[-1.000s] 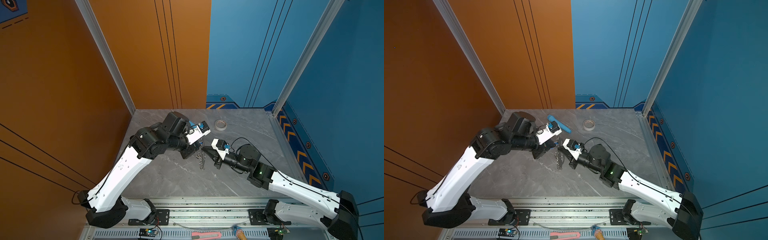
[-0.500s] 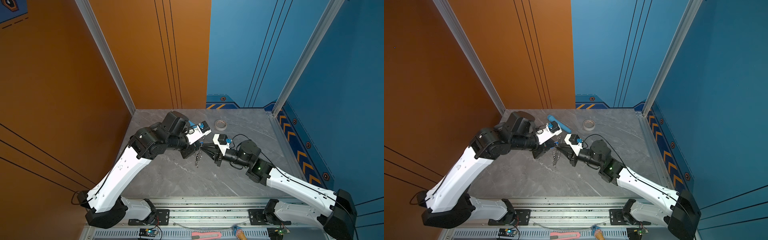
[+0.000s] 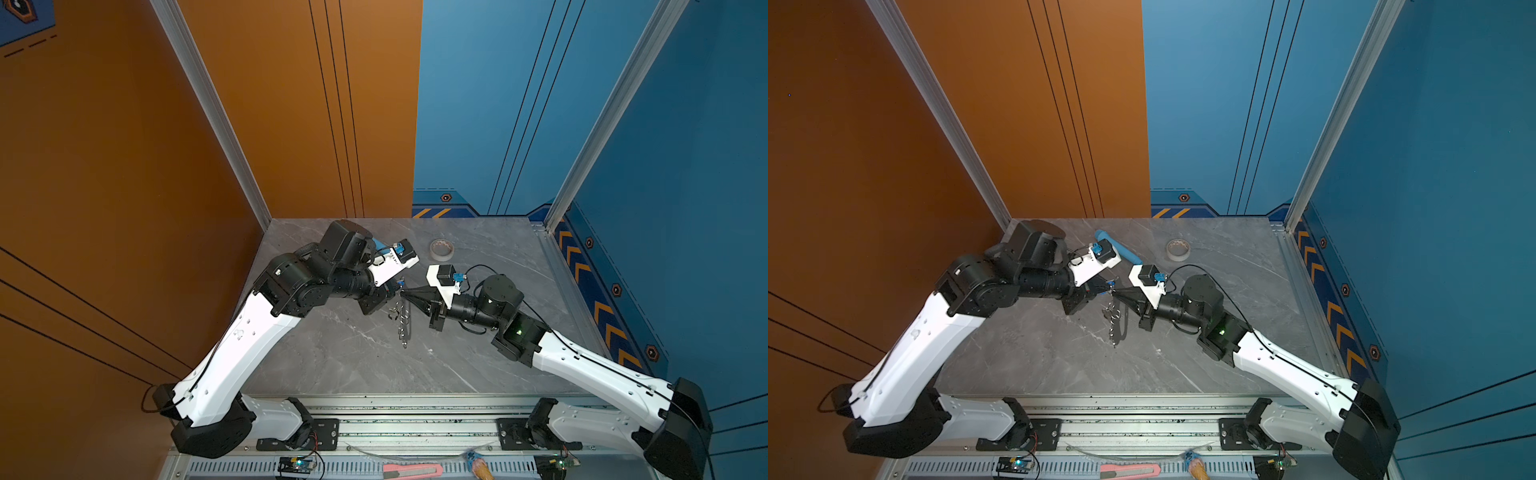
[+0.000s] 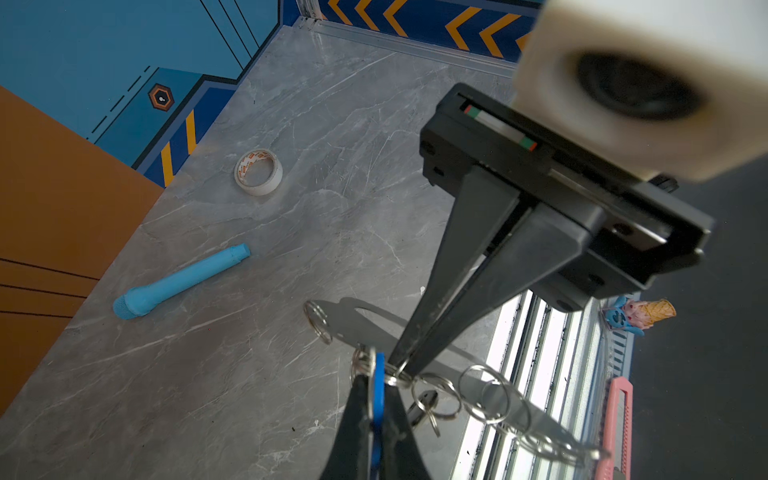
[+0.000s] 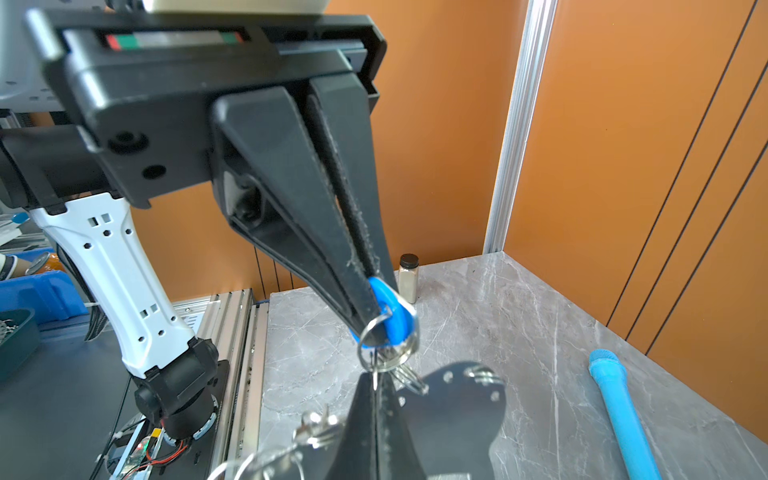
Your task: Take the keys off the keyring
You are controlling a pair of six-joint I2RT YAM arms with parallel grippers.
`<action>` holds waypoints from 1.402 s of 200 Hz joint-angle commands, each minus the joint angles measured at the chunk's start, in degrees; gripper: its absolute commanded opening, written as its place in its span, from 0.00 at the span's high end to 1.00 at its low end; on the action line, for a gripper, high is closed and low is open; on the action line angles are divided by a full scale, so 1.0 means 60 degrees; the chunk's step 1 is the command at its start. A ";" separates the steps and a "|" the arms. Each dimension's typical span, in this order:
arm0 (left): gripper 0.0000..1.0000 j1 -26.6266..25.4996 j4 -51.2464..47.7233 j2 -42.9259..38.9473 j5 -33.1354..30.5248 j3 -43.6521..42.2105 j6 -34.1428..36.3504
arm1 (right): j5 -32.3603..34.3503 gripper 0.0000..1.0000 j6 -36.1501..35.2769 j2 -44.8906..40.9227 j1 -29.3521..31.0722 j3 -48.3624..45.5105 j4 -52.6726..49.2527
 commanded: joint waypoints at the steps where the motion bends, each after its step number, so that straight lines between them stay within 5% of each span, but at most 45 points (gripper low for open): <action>1: 1.00 0.0085 0.0103 -0.0162 -0.0222 0.0202 0.0084 | -0.0295 1.00 -0.0107 -0.0140 0.0004 0.0313 -0.0227; 54: 1.00 0.0114 -0.0355 0.0017 -0.1542 0.0457 -0.0209 | 0.0766 1.00 -0.0406 -0.0338 0.0135 0.0171 -0.0084; 96: 1.00 0.0241 -0.0385 0.0172 -0.1651 0.0485 -0.0897 | 0.2233 1.00 -0.1968 -0.0631 0.0875 0.0001 -0.0047; 130: 1.00 0.0426 -0.0462 0.0182 -0.1774 0.0398 -0.1639 | 0.3274 1.00 -0.2026 -0.0812 0.1147 -0.0414 0.1055; 203: 1.00 0.0502 -0.0448 0.0366 -0.1615 0.0096 -0.3120 | 0.4406 1.00 0.0184 -0.0453 0.1278 -0.0500 0.3601; 280: 1.00 0.0309 -0.0358 0.0508 -0.0787 0.0013 -0.3231 | 0.4765 1.00 0.2800 -0.0017 0.0715 -0.0364 0.5316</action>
